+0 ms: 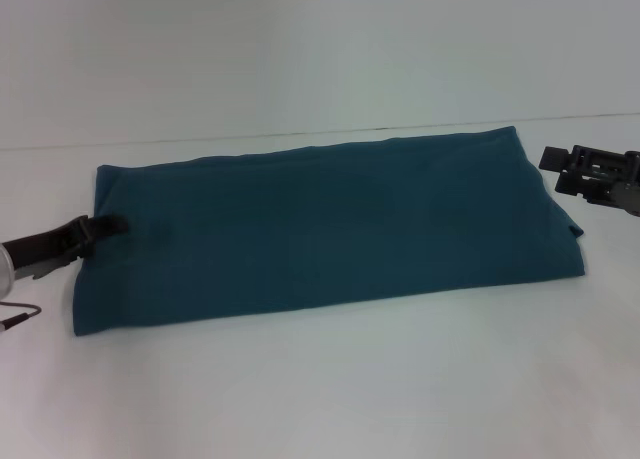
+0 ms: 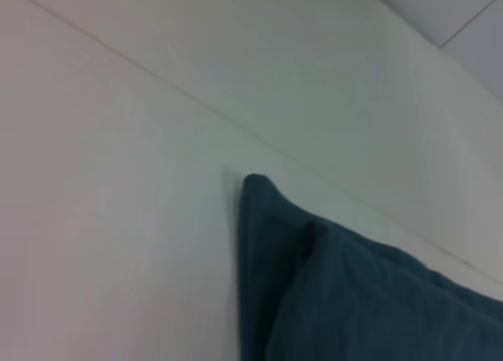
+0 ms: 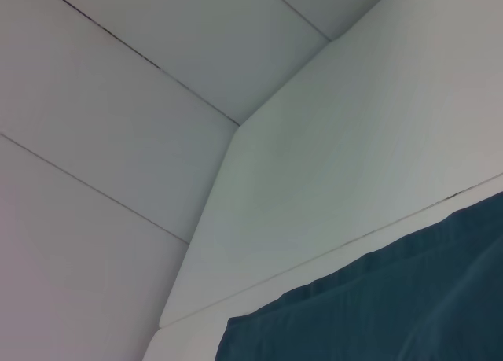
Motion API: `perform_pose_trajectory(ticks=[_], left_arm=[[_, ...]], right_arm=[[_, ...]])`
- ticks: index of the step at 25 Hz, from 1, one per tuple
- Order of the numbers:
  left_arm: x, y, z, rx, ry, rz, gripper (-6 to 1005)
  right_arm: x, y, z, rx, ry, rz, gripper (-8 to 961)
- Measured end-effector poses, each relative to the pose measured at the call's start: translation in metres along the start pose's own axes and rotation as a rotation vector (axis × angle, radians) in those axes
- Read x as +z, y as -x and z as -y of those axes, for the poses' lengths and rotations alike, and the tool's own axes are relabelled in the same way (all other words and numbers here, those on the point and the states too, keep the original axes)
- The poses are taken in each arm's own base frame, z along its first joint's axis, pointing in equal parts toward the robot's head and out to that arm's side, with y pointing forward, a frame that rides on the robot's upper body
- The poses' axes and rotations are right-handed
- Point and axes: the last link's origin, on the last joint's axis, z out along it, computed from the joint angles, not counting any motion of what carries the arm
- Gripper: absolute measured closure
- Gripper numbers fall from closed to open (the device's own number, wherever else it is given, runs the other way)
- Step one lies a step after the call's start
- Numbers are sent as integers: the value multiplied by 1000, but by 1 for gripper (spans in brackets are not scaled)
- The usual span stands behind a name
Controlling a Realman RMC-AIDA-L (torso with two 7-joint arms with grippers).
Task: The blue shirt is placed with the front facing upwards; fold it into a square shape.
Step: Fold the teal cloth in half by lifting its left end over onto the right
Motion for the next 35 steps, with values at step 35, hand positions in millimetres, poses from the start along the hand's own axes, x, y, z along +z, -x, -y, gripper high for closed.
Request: perform_pose_trajectory(ticks=[35], left_arm=[[2,3,1,31,-32,14,308]], right_arm=[[0,-2,2,11,-2,0,159]])
